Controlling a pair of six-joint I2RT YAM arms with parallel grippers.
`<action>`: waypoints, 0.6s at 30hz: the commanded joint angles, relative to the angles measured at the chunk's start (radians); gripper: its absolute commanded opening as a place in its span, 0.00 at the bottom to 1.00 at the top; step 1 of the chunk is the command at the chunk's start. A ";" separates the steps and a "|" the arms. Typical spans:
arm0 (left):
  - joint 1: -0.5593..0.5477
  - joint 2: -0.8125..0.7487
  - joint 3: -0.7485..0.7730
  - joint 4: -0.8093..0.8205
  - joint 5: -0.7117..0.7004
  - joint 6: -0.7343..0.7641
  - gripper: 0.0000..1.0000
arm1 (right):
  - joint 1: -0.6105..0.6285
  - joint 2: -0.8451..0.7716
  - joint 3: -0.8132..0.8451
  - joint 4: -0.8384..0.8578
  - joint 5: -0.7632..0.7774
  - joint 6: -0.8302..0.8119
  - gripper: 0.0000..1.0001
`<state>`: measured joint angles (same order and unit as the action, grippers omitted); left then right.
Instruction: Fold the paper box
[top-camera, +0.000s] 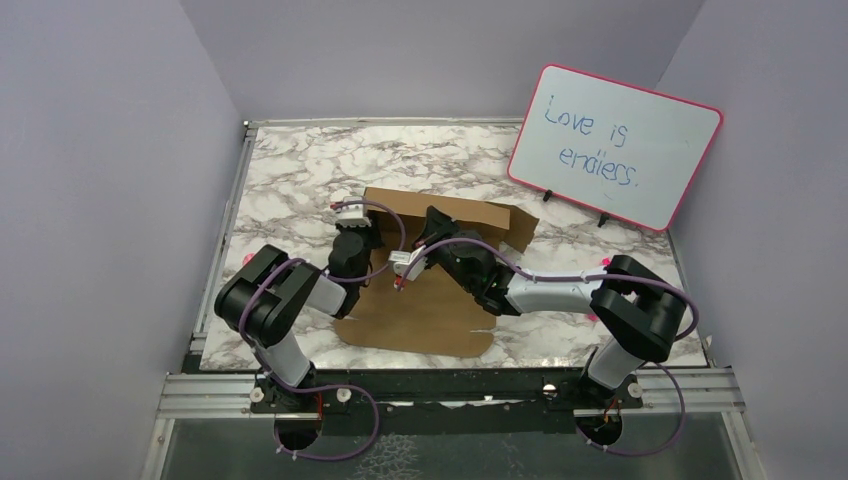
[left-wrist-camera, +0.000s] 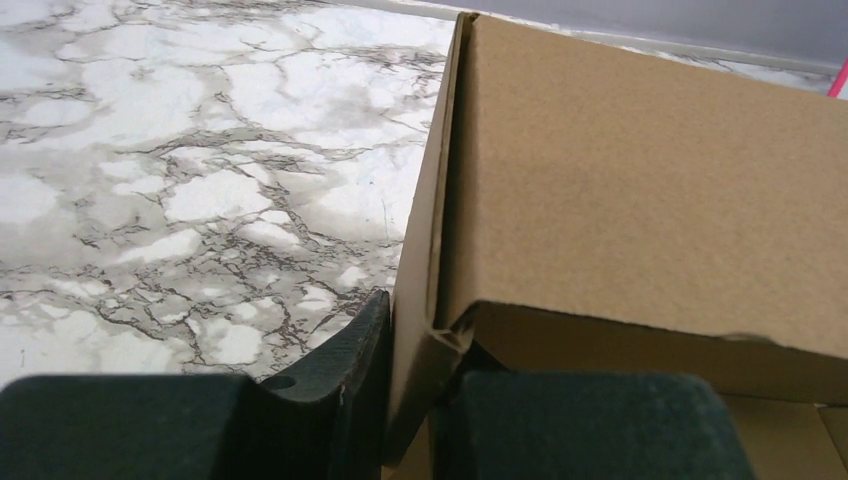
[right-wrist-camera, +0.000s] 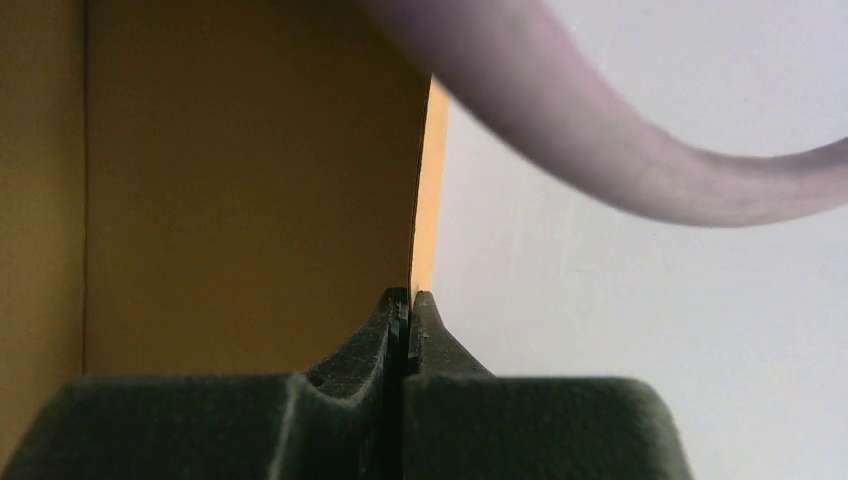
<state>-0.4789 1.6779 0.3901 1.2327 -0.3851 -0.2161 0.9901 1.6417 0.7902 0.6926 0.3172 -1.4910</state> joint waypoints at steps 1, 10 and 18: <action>-0.013 0.026 0.031 0.067 -0.193 -0.062 0.10 | 0.020 0.030 -0.028 -0.162 -0.070 0.060 0.01; -0.027 0.027 0.055 0.011 -0.363 -0.115 0.13 | 0.021 0.027 -0.032 -0.166 -0.072 0.068 0.01; -0.030 -0.014 0.079 -0.129 -0.516 -0.187 0.23 | 0.022 0.020 -0.034 -0.172 -0.070 0.073 0.01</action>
<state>-0.5465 1.6920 0.4328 1.1763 -0.6456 -0.3153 0.9901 1.6417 0.7921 0.6930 0.2981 -1.4792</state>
